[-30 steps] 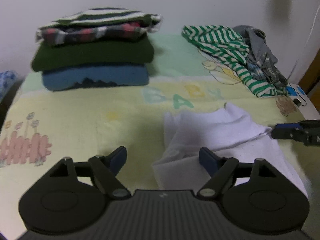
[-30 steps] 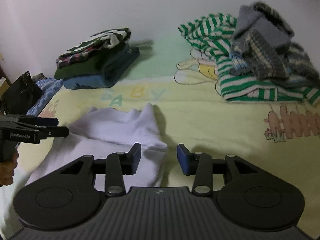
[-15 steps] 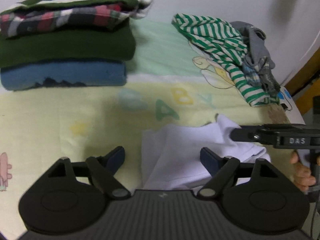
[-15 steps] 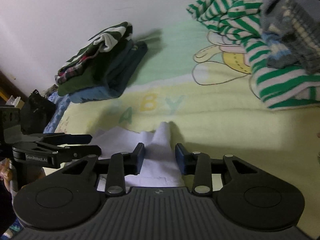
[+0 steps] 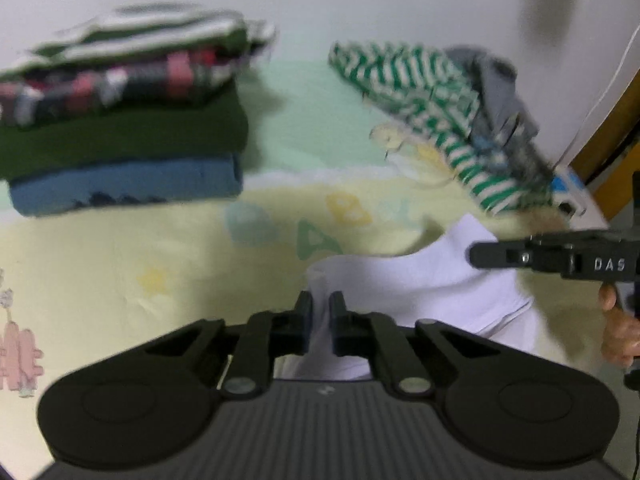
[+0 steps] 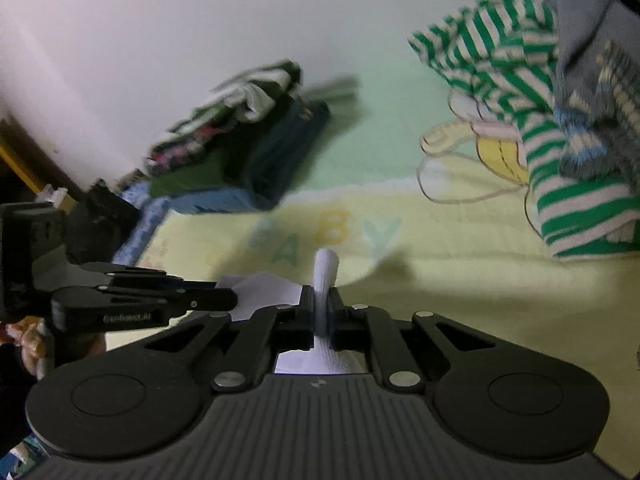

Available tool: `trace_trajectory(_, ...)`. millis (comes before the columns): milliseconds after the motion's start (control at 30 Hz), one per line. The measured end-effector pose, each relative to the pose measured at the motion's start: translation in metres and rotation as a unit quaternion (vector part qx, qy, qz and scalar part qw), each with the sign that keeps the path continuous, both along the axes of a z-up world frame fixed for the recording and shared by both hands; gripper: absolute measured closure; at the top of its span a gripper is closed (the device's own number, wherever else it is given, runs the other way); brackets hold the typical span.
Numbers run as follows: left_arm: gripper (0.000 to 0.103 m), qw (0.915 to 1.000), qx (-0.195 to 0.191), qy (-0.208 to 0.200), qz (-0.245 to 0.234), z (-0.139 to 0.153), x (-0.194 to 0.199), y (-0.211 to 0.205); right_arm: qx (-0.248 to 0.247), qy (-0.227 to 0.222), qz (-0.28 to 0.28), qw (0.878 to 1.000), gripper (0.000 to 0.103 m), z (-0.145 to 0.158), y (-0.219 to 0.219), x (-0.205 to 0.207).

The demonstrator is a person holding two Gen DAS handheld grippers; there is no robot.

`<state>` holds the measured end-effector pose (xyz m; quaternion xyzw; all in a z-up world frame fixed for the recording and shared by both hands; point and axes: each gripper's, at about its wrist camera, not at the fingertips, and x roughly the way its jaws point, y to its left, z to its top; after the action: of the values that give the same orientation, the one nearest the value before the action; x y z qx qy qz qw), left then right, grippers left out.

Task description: Fold clothes

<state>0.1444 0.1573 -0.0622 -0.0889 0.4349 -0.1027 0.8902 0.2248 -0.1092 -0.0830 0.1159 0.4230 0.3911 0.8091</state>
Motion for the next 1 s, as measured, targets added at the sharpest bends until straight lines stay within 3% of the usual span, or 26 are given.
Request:
trace_trajectory(300, 0.103, 0.9969, 0.012, -0.078, -0.001, 0.055, -0.076, 0.002, 0.060, -0.033, 0.035, 0.997, 0.097, 0.039, -0.029, -0.054)
trace_trajectory(533, 0.100, 0.9963, 0.050, -0.055, -0.041, 0.036, -0.104, -0.015, 0.011, -0.060, 0.020, 0.998, 0.097, 0.034, -0.029, -0.080)
trace_trajectory(600, 0.082, 0.9947, 0.066, -0.065, -0.046, 0.034, -0.102, -0.018, 0.003, -0.065, 0.005, 0.998, 0.096, 0.031, -0.028, -0.080)
trace_trajectory(667, 0.039, 0.9911, 0.094, -0.080, -0.050, 0.033, -0.097, -0.022, 0.000, -0.068, -0.006, 0.998, 0.095, 0.027, -0.023, -0.074)
trace_trajectory(733, 0.023, 0.9865, 0.120, -0.091, -0.064, 0.029, -0.089, -0.022, -0.007, -0.070, -0.007, 0.998, 0.094, 0.024, -0.018, -0.070)
trace_trajectory(833, 0.021, 0.9834, 0.145, -0.071, -0.083, 0.017, -0.074, -0.020, -0.018, -0.071, 0.000, 0.997, 0.087, 0.022, -0.016, -0.066)
trace_trajectory(867, 0.021, 0.9832, 0.149, -0.062, -0.086, 0.012, -0.069, -0.018, -0.021, -0.072, 0.002, 0.997, 0.072, 0.021, -0.015, -0.065)
trace_trajectory(933, 0.021, 0.9872, 0.130, -0.040, -0.084, 0.002, -0.060, -0.008, -0.028, -0.073, 0.006, 0.997, 0.051, 0.019, -0.014, -0.062)
trace_trajectory(1000, 0.021, 0.9926, 0.092, -0.020, -0.077, -0.005, -0.055, 0.004, -0.034, -0.079, 0.020, 0.996, 0.044, 0.017, -0.023, -0.063)
